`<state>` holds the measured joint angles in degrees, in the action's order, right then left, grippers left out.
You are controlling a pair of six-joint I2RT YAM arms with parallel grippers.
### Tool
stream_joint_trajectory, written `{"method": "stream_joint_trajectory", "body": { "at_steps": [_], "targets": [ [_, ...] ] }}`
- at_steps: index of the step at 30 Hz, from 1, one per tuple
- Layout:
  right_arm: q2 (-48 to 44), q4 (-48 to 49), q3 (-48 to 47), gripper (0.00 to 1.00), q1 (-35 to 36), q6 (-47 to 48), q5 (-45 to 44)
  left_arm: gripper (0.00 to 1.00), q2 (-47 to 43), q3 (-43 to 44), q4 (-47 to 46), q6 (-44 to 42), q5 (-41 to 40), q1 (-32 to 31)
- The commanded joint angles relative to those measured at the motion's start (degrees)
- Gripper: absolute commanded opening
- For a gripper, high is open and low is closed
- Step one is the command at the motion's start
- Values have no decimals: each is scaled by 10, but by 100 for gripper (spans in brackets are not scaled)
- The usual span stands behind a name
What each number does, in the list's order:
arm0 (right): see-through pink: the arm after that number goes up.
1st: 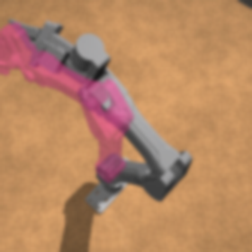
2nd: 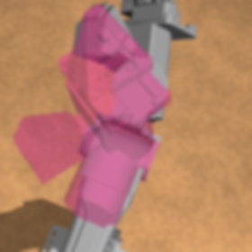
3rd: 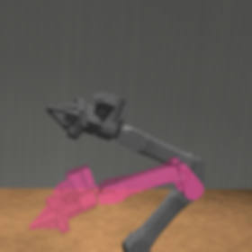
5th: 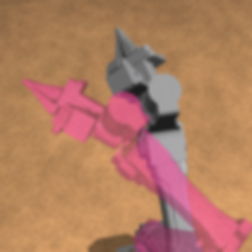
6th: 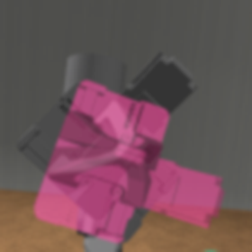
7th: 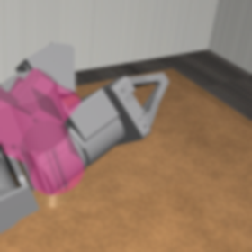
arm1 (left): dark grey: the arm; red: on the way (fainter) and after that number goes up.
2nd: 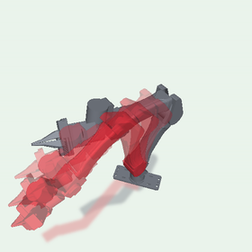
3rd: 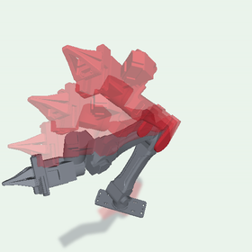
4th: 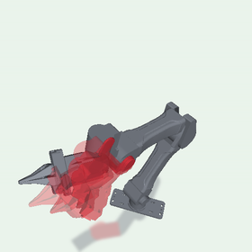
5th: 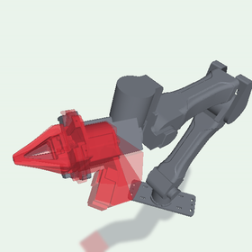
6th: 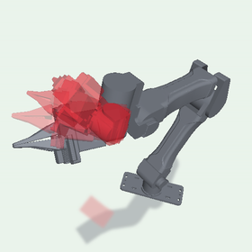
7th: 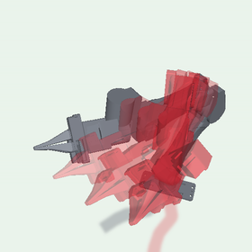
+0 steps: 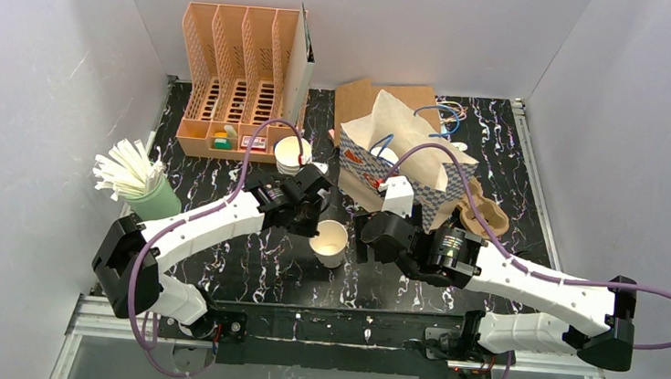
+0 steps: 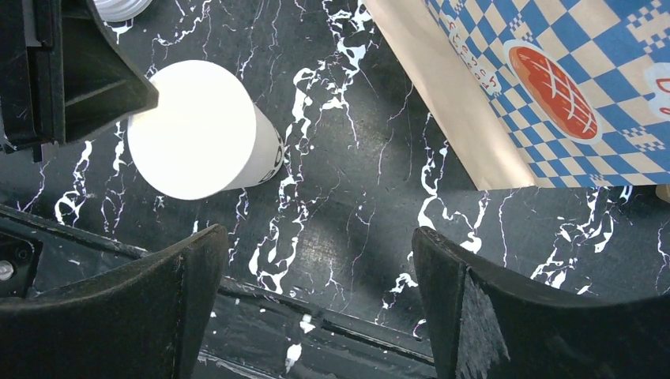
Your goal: Pack the takeout coffee
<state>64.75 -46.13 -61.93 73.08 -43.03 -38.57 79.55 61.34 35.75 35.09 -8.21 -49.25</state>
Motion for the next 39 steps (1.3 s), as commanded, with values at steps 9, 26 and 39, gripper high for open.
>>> {"method": "stream_joint_trajectory", "body": {
  "at_steps": [9,26,39],
  "targets": [
    [-8,35,10,95,-5,33,-13,4,-29,9,69,39,-105,-1],
    [-4,49,15,95,-9,50,-8,26,-41,29,98,59,-119,-1],
    [4,66,11,95,-13,75,3,87,-51,92,232,133,-176,120]
  ]
}}
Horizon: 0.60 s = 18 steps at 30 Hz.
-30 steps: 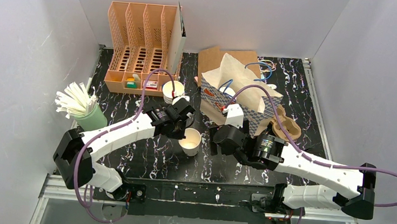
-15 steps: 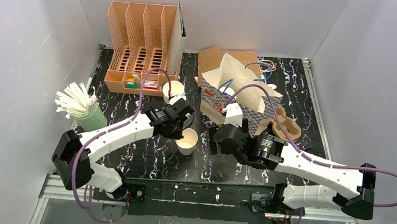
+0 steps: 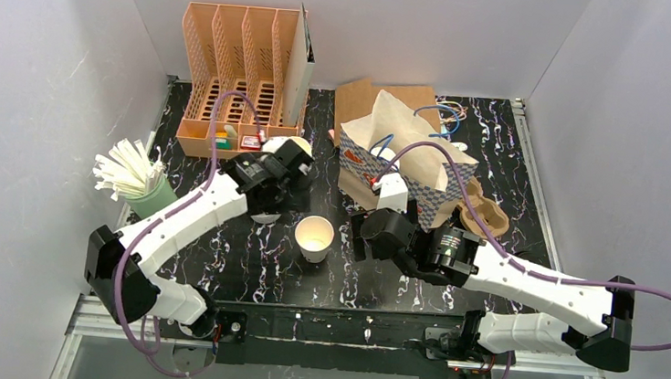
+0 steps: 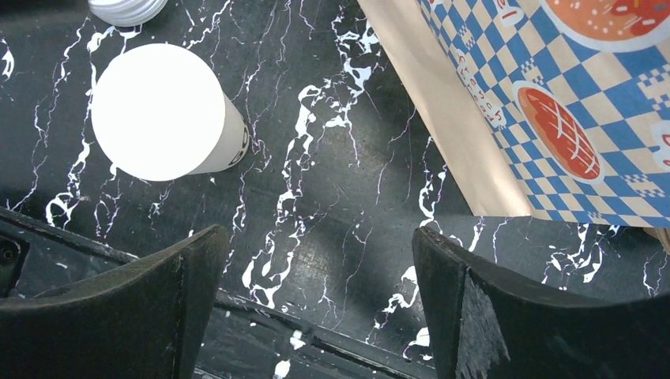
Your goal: Pack the takeout coffee
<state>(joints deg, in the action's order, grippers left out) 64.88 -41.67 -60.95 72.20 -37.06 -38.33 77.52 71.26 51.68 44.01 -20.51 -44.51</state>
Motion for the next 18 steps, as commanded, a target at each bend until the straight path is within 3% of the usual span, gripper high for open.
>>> {"method": "stream_joint_trajectory", "body": {
  "at_steps": [1,4,10,15,18],
  "targets": [
    [5,22,0,95,-4,19,2,89,-36,-13,76,46,-42,102],
    [6,27,1,95,-5,27,9,97,-43,-32,65,49,-5,185],
    [11,39,0,95,-7,39,17,98,-25,-36,49,90,1,280],
    [11,40,0,95,-8,42,18,71,-16,-48,29,182,-17,332],
    [7,43,2,95,-8,45,20,64,-4,-50,6,218,-29,336]
  ]
}}
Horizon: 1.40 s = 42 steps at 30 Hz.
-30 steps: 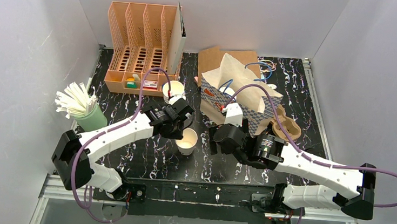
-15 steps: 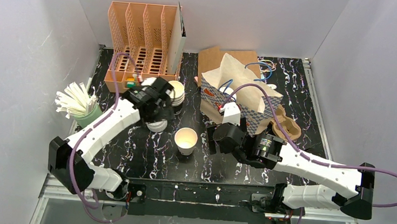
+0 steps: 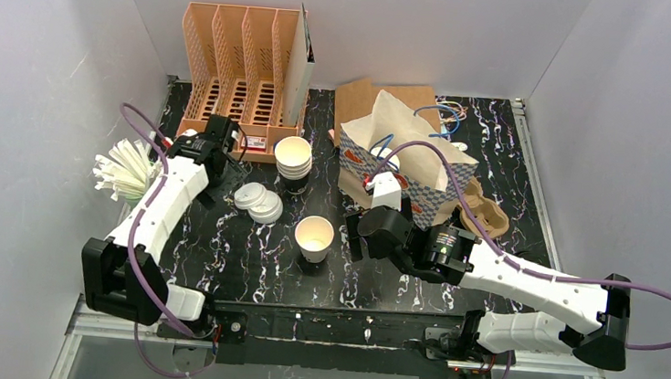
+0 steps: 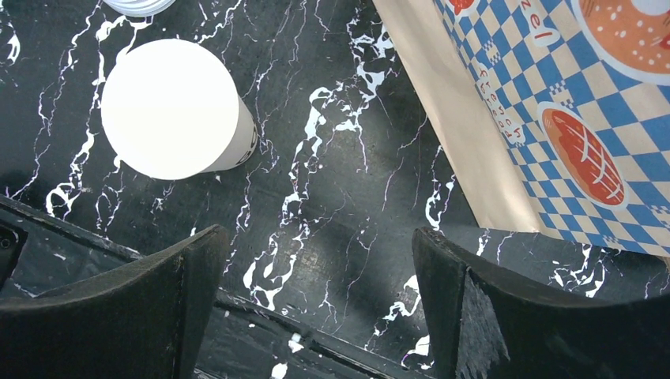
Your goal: Pack the takeout coffee
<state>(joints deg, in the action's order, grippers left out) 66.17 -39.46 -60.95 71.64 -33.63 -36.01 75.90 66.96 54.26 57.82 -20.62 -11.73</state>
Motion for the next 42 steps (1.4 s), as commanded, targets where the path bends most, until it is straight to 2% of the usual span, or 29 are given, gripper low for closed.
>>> {"method": "stream_joint_trajectory", "body": {
  "at_steps": [1,5,12,18,35,42],
  "targets": [
    [-6,21,2,95,-3,12,-3,62,17,-7,-29,90,-26,9],
    [-6,22,2,95,-5,17,-3,56,39,-17,-71,119,4,12],
    [-6,26,1,95,-10,29,-3,52,73,-28,-97,148,23,13],
    [-6,26,0,95,-12,34,0,41,98,-34,-100,170,23,15],
    [-1,29,-2,95,-22,51,5,37,145,-52,-113,178,45,25],
    [4,30,-6,95,-25,56,7,28,159,-56,-114,177,54,27]
  ]
}}
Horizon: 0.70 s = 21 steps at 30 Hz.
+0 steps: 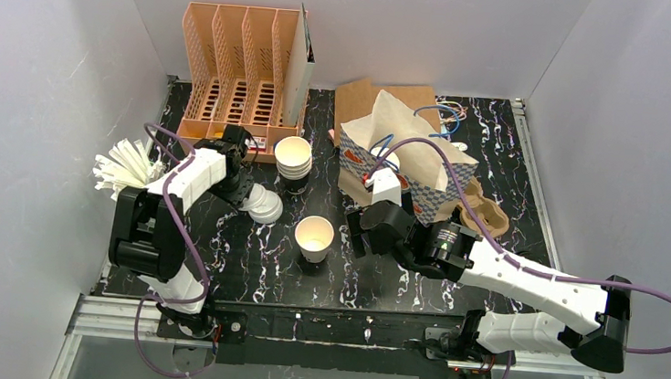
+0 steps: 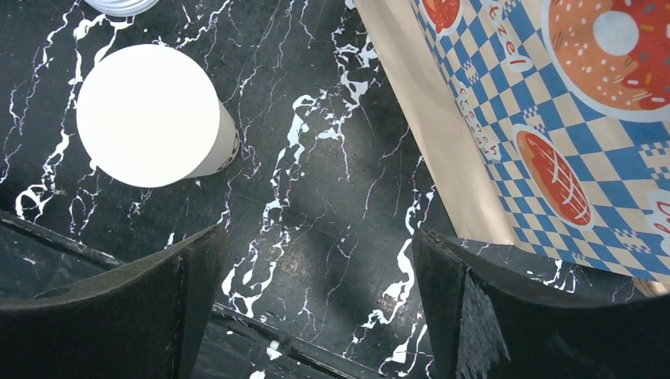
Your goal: Pack the takeout coffee
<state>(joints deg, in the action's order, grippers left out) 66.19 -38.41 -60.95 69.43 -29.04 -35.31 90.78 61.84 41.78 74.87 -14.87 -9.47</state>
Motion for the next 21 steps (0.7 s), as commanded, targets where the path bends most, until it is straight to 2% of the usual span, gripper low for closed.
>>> {"method": "stream_joint_trajectory", "body": {
  "at_steps": [1,4,8,11,14,21],
  "targets": [
    [3,19,-6,95,-3,11,1,26,11,-4,11,5,-6,4],
    [3,19,-4,95,-4,10,2,22,13,-2,10,4,-8,4],
    [2,19,-4,95,-5,10,3,22,16,-3,7,4,-5,5],
    [2,19,-4,95,-6,11,5,38,16,-7,-3,-1,1,5],
    [1,19,-3,95,-6,10,7,40,14,-13,-15,-1,8,5],
    [1,19,-4,95,-7,9,8,15,18,-6,-3,5,-5,7]
  ]
}}
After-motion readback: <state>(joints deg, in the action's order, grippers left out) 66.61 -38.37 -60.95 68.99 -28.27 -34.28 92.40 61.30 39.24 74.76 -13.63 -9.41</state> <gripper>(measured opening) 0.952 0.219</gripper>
